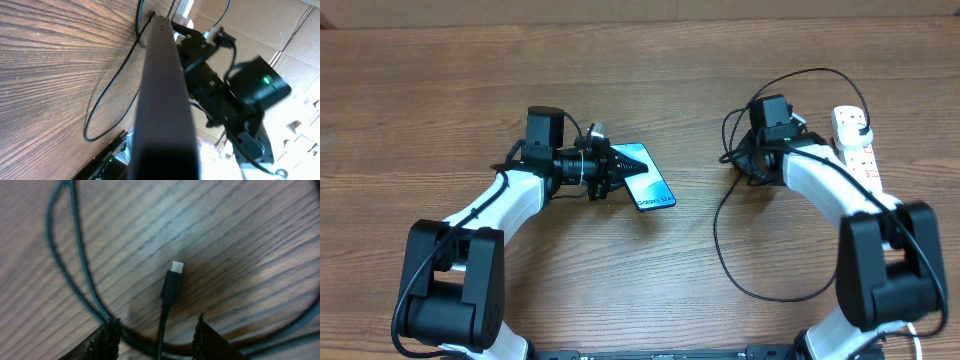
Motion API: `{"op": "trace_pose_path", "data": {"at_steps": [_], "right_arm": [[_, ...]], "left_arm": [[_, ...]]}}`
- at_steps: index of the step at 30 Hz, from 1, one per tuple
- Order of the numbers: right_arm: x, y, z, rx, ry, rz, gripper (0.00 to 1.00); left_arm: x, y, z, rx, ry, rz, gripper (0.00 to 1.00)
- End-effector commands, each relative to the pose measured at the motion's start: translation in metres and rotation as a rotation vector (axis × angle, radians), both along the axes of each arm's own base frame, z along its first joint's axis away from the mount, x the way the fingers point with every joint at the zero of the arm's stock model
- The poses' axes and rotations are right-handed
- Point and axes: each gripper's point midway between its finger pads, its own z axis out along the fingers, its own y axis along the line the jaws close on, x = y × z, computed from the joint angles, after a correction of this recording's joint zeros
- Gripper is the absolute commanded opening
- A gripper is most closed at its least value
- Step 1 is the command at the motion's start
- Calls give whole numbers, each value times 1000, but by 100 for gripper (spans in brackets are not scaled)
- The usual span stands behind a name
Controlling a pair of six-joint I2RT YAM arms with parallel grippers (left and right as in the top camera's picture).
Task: Plug charger to phone and switch on socket
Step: 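Move the right gripper over the black USB-C cable end and grasp it, then carry the USB-C plug with the right gripper below the phone's bottom edge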
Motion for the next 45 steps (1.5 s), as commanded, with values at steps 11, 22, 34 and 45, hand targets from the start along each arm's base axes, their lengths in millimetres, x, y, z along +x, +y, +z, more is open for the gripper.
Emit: {"op": "trace_pose_path", "data": {"at_steps": [11,22,34,45], "right_arm": [[-4,14,-24,62,84,26,38],[-23,13,-52,64,195,5,19],[-6,11,-43,69,143,13,4],[16,39,84,188,-31,245,4]], "left_arm": [[3,-3,13,-34,-62,-38,4],[3,-3,13,-37,-60,-40,4],[-7,-6,22,-92,-54,-90,4],[-12,-8,37,-164,-141,-158,4]]}}
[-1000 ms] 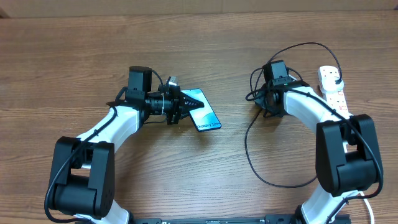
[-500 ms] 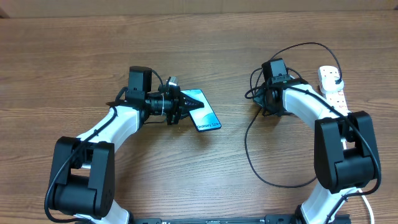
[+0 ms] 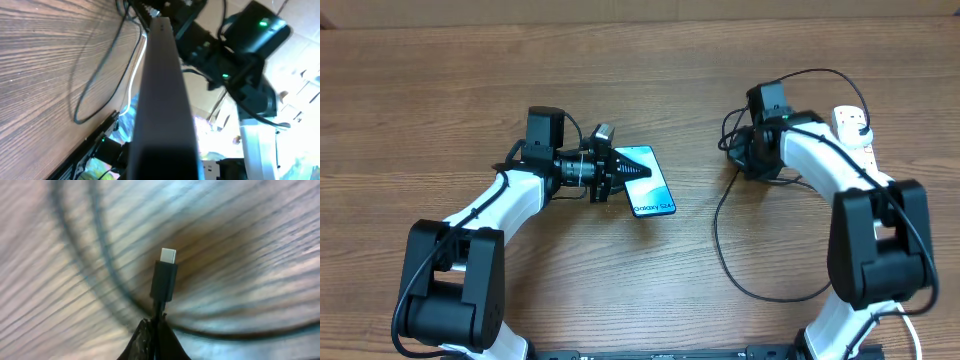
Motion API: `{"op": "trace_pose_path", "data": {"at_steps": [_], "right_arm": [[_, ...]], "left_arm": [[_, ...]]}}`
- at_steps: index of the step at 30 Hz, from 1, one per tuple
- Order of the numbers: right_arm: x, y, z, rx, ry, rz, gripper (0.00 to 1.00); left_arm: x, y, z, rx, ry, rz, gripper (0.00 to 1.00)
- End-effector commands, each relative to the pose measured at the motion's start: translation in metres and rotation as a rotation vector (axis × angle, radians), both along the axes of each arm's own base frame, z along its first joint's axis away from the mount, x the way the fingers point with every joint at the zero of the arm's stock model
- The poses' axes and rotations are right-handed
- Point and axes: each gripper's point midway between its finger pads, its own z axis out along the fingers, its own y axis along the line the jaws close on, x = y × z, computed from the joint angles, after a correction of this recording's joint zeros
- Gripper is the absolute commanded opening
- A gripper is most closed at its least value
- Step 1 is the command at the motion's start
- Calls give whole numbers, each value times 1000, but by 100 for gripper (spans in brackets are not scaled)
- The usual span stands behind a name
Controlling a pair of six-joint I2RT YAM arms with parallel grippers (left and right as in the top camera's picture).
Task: Plug charger to phone and switch on socket
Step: 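Carry the USB-C plug with the right gripper below the phone's bottom edge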
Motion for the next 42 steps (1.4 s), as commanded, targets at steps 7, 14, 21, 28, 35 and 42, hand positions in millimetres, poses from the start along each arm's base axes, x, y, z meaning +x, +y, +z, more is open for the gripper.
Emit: {"op": "trace_pose_path", "data": {"at_steps": [7,14,21,28,35,42], "right_arm": [[-52,45,164,246,-254,342,4],[-133,75,195,321,-229,647,4],[-195,130,169,371,-119,849,4],[-218,160,142,274,-84,837,4],[-201,186,151,273,-211,801,4],[-188,186,147,243,-230,738,4]], "left_arm": [[15,13,58,-181,-308,-96,4],[33,26,69,-188,-379,-59,4],[44,21,51,-224,-358,-138,4],[46,11,41,-227,-338,-160,4],[42,-3,42,-225,-364,-177,4],[42,-5,42,-221,-356,-173,4]]}}
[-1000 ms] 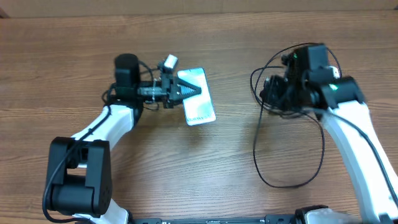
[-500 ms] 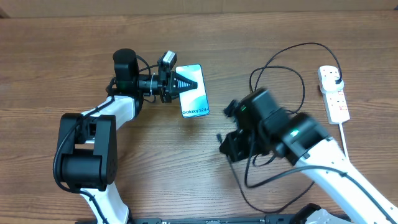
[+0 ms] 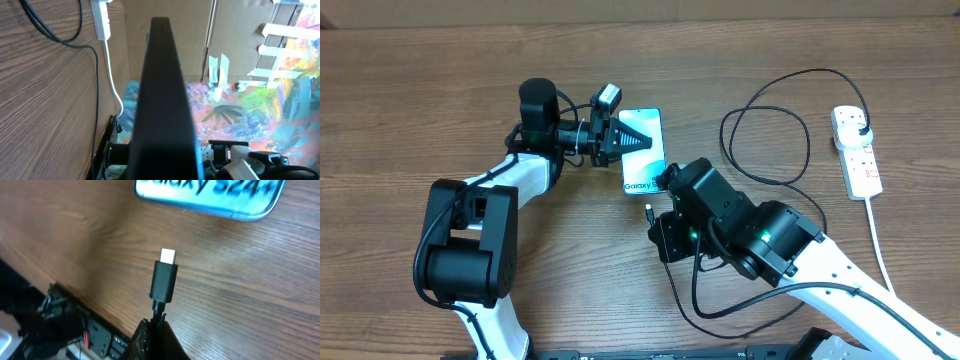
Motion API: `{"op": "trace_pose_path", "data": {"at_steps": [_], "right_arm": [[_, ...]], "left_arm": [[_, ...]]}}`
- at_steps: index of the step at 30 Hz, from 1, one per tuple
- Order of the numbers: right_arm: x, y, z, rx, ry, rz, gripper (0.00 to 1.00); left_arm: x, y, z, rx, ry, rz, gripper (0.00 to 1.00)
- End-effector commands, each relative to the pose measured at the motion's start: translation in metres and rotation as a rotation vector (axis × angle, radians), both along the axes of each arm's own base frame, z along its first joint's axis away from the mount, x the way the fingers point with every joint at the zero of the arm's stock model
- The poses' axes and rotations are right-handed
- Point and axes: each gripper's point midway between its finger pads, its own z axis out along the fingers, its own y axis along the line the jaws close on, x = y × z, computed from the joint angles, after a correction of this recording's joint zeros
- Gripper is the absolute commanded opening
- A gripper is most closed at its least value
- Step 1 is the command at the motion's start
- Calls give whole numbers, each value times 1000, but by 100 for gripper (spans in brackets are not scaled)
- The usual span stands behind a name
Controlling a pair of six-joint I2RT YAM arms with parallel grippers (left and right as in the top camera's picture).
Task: Plug charger to phone and switch on socket
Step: 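Carry the USB-C plug with the right gripper below the phone's bottom edge, then align the USB-C plug with the phone's port, holding phone in left gripper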
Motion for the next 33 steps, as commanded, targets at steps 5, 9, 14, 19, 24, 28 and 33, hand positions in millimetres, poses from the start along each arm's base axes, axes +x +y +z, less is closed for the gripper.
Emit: {"op": "trace_pose_path", "data": {"at_steps": [5,9,14,19,24,28,33], "right_arm": [[14,5,-9,-14,1,-66,4],[16,7,-13,-16,14,-81,4],[19,10,-11,0,0,-81,4],[19,10,-10,3,-2,-81,4],[18,9,-11,-3,4,-84,4],[21,7,-12,-15,-9,-97,4],[24,7,-11,-8,-13,-118,4]], "left_arm": [[7,-2,9,2,-8,11,4],[6,-2,9,1,-7,7,4],[3,-2,10,-4,-8,-12,4],[2,0,10,-11,-45,-15,4],[6,6,10,-13,-64,2,4],[7,10,11,-15,-63,4,4],[6,10,11,-17,-62,-2,4]]}}
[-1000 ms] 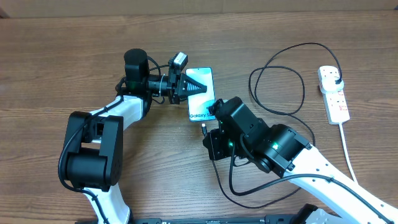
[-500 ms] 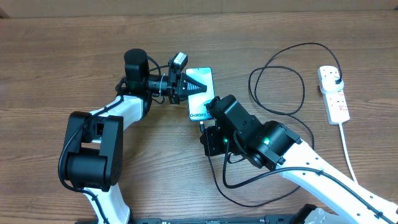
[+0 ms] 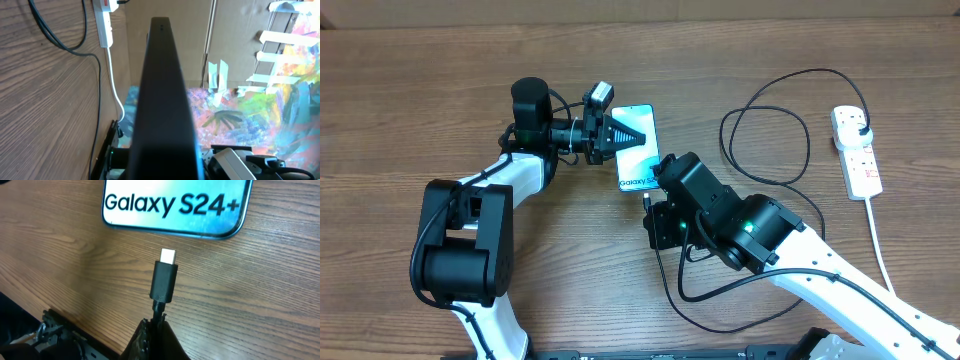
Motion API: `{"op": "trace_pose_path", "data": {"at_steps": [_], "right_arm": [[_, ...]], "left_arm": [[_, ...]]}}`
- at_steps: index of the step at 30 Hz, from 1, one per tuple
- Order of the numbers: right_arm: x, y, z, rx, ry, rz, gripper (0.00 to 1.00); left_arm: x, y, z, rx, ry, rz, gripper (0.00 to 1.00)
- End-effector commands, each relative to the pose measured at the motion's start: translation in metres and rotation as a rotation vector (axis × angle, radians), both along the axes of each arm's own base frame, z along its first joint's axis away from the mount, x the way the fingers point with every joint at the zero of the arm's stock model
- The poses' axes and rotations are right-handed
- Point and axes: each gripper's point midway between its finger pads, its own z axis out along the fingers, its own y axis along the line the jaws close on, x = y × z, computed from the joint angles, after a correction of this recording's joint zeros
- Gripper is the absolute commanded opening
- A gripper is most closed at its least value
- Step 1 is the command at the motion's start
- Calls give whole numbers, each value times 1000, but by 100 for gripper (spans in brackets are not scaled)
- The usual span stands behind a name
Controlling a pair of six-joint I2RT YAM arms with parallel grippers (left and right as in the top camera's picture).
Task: Plug charger to phone and switch on socket
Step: 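Align the USB-C plug with the phone's port, holding phone in left gripper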
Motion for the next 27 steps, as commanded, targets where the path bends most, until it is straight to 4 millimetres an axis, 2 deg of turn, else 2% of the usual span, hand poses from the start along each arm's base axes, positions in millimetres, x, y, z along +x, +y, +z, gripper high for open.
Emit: {"op": "trace_pose_path", "data": {"at_steps": [1,27], "right_arm": [[3,0,2,5,-12,-23,4],[3,0,2,5,-12,-23,4]], "left_arm": [[0,0,11,-16,-58,-32,4],[-3,-12,9,-6,-28,-34,4]]}}
